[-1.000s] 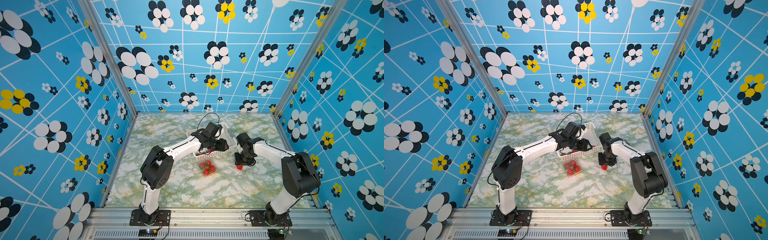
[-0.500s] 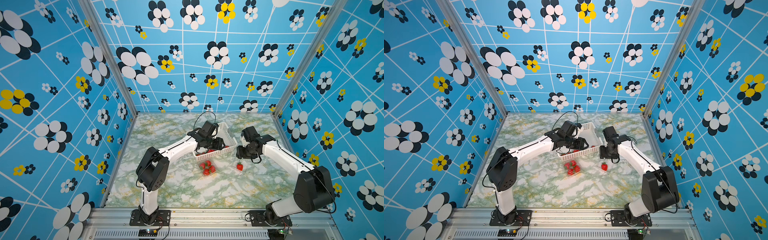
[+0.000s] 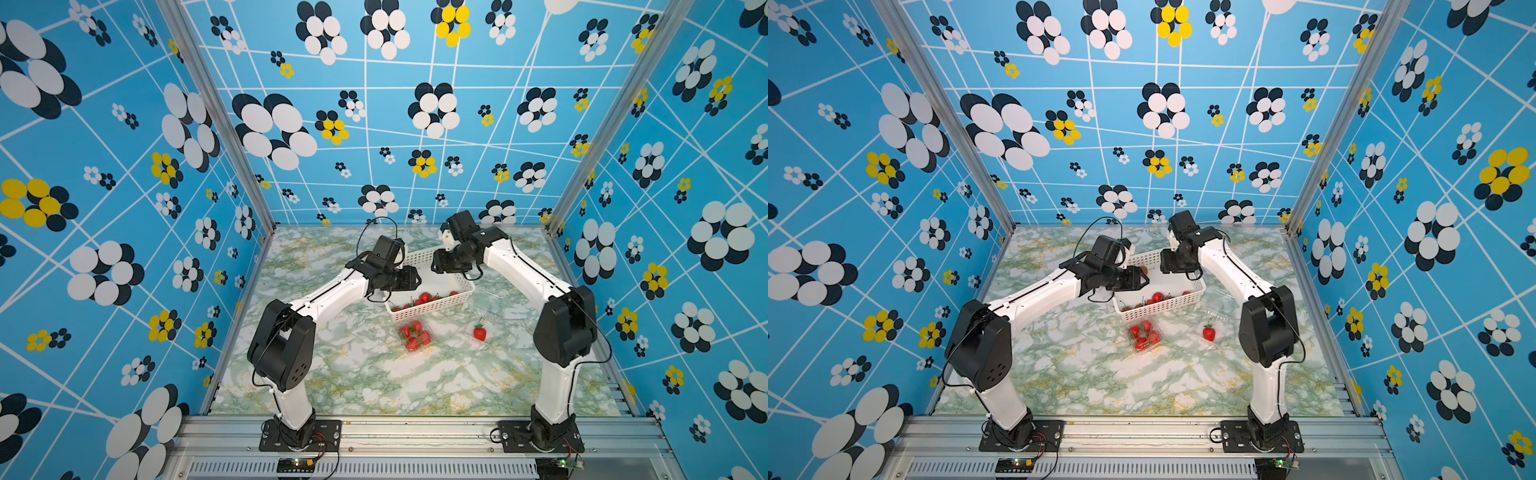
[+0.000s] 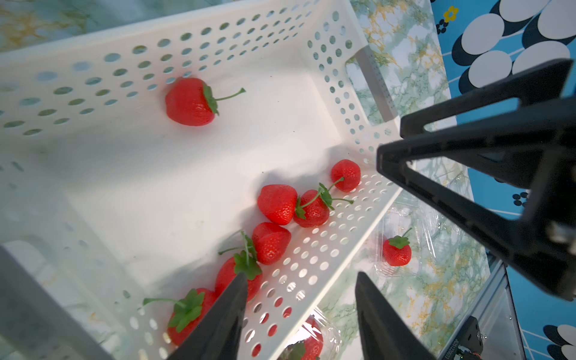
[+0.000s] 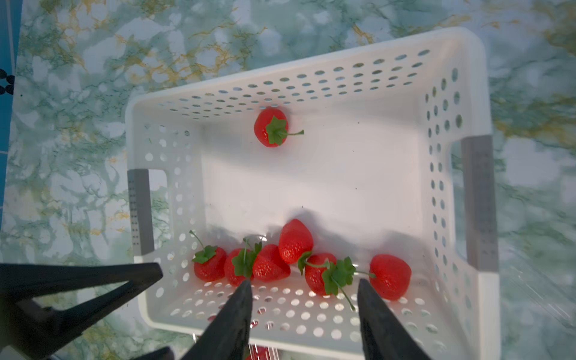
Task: Pack strawberries into containers
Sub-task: Pick up the strawberry from the basket.
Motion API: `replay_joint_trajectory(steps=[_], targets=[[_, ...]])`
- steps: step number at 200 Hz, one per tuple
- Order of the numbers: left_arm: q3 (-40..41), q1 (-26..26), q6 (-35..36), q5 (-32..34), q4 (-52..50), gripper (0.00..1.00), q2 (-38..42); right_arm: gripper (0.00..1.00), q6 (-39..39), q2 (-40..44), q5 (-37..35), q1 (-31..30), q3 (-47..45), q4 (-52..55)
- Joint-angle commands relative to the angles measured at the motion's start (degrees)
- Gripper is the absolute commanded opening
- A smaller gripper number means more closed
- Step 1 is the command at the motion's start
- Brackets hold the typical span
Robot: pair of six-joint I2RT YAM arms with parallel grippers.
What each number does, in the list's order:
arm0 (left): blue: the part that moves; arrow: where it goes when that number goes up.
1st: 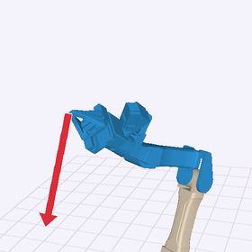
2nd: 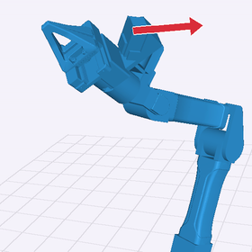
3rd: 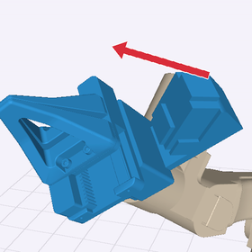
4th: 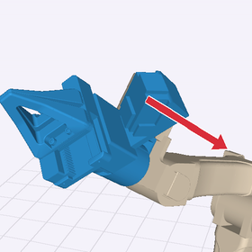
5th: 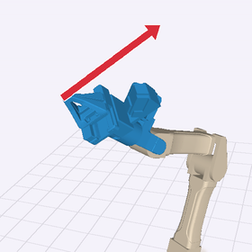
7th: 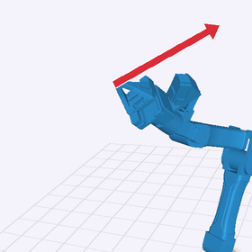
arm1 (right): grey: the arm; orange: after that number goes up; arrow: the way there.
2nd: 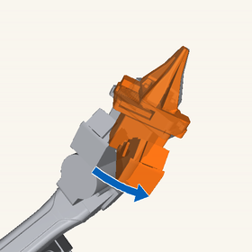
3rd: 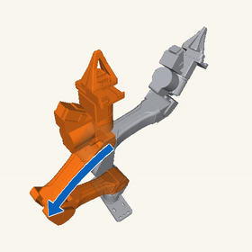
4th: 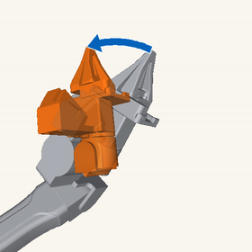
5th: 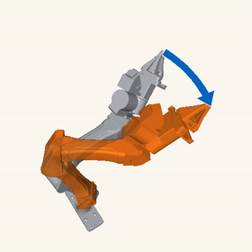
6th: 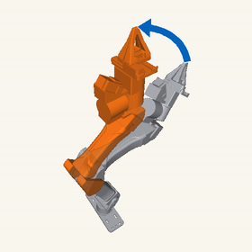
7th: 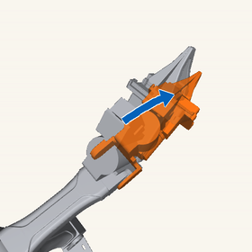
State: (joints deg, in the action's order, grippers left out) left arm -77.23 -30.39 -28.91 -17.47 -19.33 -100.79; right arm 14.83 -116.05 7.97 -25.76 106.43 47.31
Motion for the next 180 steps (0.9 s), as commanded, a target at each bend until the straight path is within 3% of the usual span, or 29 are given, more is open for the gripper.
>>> replay_joint_trajectory(steps=[1, 67, 180], targets=[[2.14, 2.08, 0.14, 0.35, -0.16, 0.57, 2.66, 0.56, -1.54, -6.3, 3.31, -0.81, 7.41, 3.33], [4.25, 6.46, -0.93, -0.89, 1.19, 0.57, 2.1, 0.58, -1.2, -24.9, 4.5, -3.24, 29.89, 10.65], [5.0, 7.57, -0.91, -2.74, 2.88, 0.57, 1.21, 0.65, 0.83, -33.89, 2.53, -4.12, 35.27, 7.55]])
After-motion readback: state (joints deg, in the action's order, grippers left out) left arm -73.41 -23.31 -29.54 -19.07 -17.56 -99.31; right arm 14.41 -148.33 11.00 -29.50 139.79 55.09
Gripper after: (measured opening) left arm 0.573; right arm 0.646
